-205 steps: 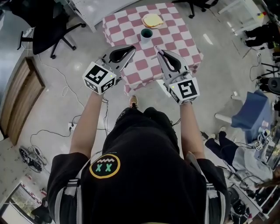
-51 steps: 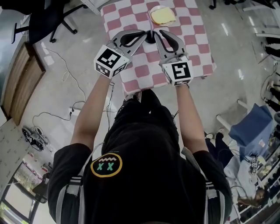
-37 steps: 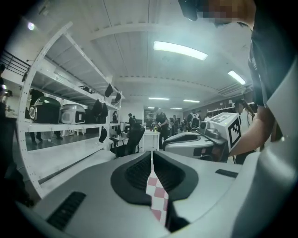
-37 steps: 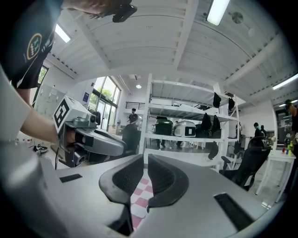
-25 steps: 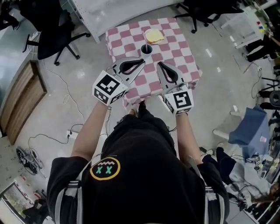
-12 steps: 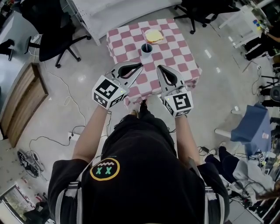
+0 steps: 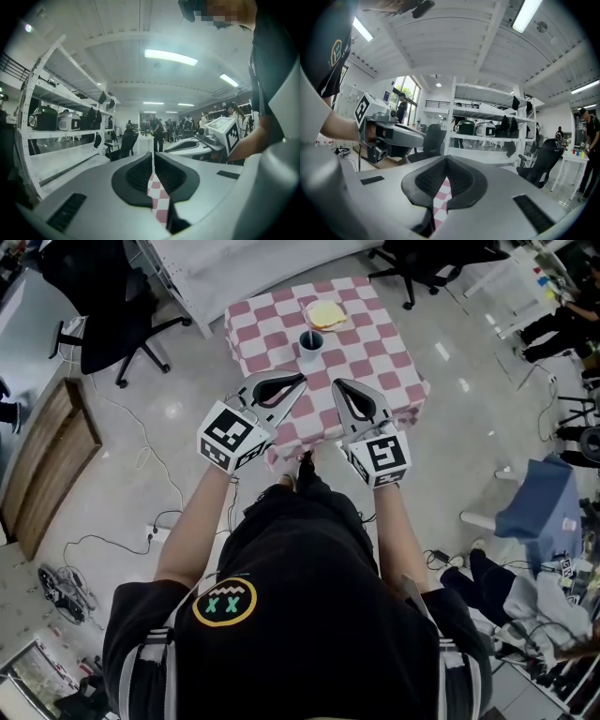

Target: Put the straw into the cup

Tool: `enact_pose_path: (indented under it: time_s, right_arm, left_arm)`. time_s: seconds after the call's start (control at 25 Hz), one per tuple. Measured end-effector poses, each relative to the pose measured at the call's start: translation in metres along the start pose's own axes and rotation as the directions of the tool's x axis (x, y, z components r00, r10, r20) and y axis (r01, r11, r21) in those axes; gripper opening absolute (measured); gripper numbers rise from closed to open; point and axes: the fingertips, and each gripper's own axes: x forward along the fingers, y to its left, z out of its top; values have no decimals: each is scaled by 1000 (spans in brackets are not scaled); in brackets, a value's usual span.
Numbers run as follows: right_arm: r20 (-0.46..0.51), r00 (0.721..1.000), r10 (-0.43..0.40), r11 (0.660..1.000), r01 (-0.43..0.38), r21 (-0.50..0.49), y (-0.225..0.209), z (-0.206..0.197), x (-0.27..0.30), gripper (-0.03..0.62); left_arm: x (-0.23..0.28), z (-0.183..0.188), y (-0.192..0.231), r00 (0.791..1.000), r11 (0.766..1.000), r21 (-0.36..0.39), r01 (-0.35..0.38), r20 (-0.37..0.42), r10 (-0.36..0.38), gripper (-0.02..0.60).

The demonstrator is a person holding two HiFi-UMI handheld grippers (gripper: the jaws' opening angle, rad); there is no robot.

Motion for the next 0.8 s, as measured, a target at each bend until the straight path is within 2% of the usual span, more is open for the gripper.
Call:
enact_pose_path:
  time_s: [0.8]
  right_arm:
    - [19, 1000, 12, 999, -11, -36, 10, 11, 5, 20]
  left_arm:
    - [-5, 0, 4, 1000, 1000, 2, 3, 9, -3, 32]
